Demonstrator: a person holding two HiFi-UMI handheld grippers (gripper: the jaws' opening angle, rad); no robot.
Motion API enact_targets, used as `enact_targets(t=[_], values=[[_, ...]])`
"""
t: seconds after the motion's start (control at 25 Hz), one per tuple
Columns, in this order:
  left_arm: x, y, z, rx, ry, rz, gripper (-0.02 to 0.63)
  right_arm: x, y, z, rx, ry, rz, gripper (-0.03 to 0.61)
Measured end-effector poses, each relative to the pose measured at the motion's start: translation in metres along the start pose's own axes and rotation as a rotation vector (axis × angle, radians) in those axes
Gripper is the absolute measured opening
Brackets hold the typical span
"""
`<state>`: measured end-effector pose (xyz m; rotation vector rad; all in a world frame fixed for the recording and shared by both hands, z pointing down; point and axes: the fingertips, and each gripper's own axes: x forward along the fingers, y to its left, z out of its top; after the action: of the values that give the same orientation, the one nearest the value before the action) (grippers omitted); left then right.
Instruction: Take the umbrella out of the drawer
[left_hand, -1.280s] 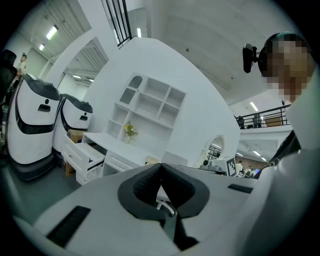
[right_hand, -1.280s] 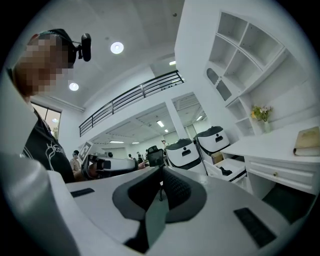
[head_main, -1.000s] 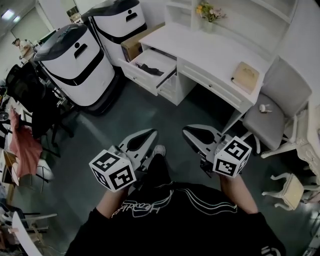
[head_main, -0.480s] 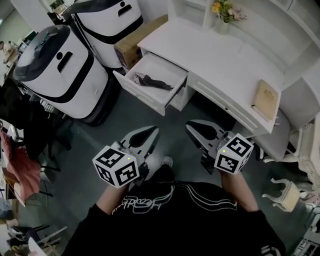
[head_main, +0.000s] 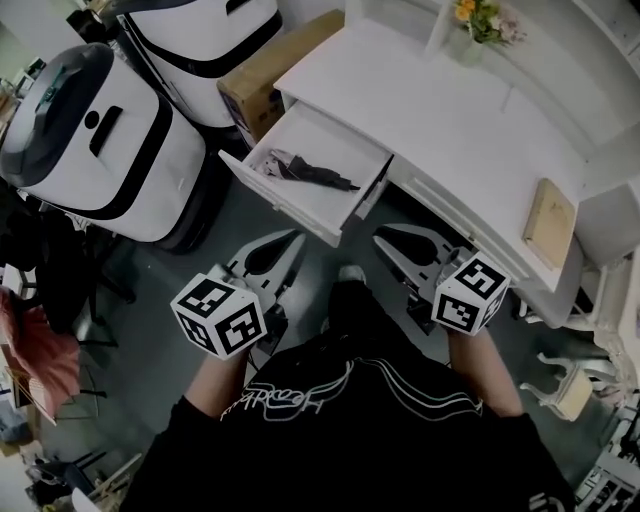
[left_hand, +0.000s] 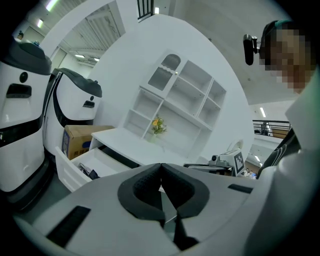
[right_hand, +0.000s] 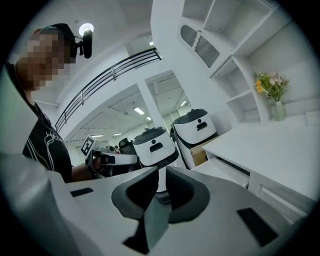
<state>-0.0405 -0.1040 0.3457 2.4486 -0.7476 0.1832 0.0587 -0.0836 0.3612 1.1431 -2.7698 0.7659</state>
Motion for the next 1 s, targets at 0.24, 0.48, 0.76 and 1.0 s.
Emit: enact_targets(t=[0.24, 0.48, 0.76, 1.0], values=[[0.034, 0.043, 0.021, -0.017, 0.028, 0.031, 0.02, 0.046, -0.057, 0.013, 0.018, 0.039, -0.009, 0.054], [0.066, 0.098, 0.043, -0.063, 0.036, 0.081, 0.02, 0.112, -0.105, 0.016, 0.016, 0.13, 0.04, 0.107], [0.085, 0.159, 0.054, -0.137, 0.033, 0.143, 0.02, 0.186, -0.15, 0.011, -0.061, 0.25, 0.055, 0.202], [0.09, 0.2, 0.053, -0.192, 0.025, 0.199, 0.02, 0.24, -0.185, -0.018, -0.141, 0.373, 0.065, 0.233]])
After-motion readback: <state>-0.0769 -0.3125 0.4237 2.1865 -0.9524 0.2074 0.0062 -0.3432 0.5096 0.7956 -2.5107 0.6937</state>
